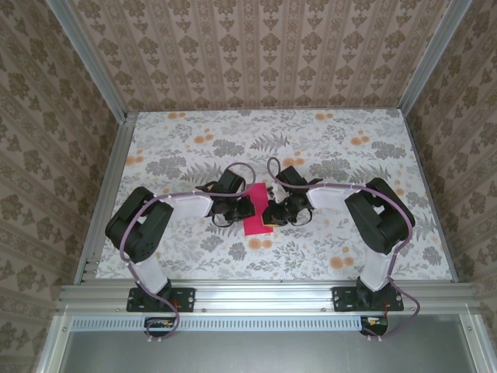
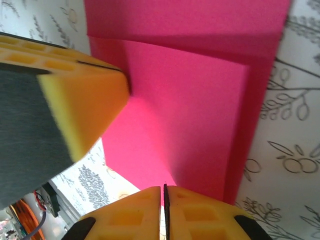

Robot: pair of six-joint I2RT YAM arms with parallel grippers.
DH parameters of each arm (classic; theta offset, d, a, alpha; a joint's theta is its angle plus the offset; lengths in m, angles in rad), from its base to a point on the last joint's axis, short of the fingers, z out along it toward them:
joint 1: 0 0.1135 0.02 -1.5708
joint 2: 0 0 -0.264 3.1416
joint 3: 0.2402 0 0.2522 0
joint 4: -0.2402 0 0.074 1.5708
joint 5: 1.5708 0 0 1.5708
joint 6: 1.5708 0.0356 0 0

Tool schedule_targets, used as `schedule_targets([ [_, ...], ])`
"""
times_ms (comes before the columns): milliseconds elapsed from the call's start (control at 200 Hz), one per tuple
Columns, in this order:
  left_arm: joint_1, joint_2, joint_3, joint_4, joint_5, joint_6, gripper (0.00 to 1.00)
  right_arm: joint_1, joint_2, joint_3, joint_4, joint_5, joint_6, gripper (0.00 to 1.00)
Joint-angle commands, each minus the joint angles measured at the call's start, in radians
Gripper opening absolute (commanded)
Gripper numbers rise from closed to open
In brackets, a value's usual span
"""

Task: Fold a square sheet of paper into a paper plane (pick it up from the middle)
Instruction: Fold the triangle a second time at the center of the table.

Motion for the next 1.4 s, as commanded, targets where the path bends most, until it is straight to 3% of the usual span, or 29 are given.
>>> schedule_targets([
  [0,0.001,0.025,0.028,-0.050,-0.013,-0.016,0.12,0.012,0.021,0.050,-0.011,-0.029,0.018,0.12],
  [425,-0.001,0.059,0.052,-0.128,-0.031,-0.032,0.12,0.019,0.080,0.077,-0.126,0.054,-0.027,0.13],
  [710,0.000,0.073,0.071,-0.213,-0.074,-0.030,0.12,-0.003,0.026,0.019,-0.190,0.070,-0.083,0.13],
  [945,0.006,0.085,0.066,-0.214,-0.076,-0.030,0.12,-0.055,-0.002,-0.073,-0.132,-0.006,-0.092,0.13],
  [1240,0.006,0.085,0.072,-0.210,-0.066,-0.025,0.12,-0.058,-0.058,-0.091,-0.216,0.103,-0.109,0.13],
  [1395,0.003,0.085,0.077,-0.204,-0.057,-0.024,0.12,-0.055,-0.107,-0.073,-0.226,0.086,-0.102,0.13],
])
